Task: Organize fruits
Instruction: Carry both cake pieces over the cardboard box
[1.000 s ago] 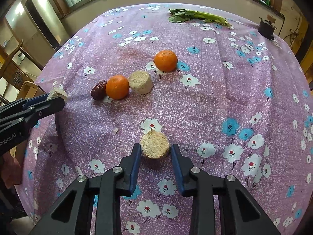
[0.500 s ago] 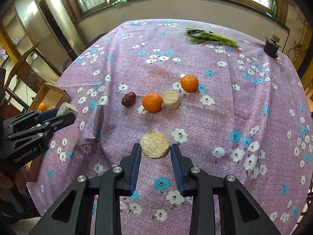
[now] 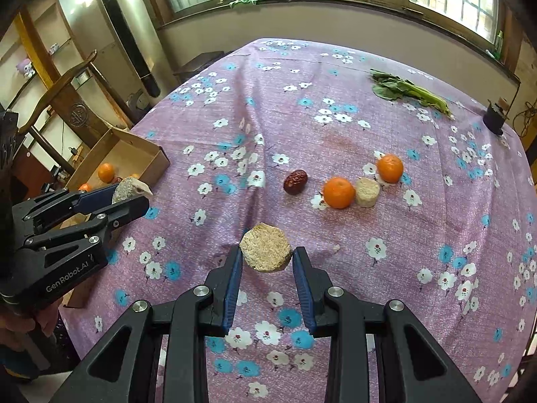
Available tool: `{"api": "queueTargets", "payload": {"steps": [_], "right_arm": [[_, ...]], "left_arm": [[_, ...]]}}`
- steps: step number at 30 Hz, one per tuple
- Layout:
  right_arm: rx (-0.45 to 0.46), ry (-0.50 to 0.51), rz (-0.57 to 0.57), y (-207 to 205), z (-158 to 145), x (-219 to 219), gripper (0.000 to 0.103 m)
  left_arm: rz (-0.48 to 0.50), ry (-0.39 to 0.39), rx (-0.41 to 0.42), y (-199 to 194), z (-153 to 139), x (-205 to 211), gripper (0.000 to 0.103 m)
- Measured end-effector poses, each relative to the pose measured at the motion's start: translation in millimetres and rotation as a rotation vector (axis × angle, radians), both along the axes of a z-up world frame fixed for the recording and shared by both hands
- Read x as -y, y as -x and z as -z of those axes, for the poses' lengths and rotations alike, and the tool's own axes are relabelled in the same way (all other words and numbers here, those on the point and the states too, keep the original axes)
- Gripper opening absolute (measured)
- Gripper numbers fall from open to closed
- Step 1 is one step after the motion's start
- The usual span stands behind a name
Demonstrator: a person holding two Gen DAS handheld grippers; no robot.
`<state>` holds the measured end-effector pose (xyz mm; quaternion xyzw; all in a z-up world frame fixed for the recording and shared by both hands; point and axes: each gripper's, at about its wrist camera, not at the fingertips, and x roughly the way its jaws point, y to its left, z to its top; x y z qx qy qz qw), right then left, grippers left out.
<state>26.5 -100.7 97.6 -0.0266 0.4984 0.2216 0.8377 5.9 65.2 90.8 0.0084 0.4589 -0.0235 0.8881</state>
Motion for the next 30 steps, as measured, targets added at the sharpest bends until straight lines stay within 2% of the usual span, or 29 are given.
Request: {"api": "queueTargets", "payload": {"steps": [15,30], "right_arm": [[0.013,0.004,-0.136,6,-8,-80,0.034],[0.009,0.01,-0.253,16,-6,-141,0.034]], "left_arm": [[-0.123,-0.016,0.004,18,0,-71,0.031],[-0.202,-0.022,-0.015,34,9,-119,0.031]]}}
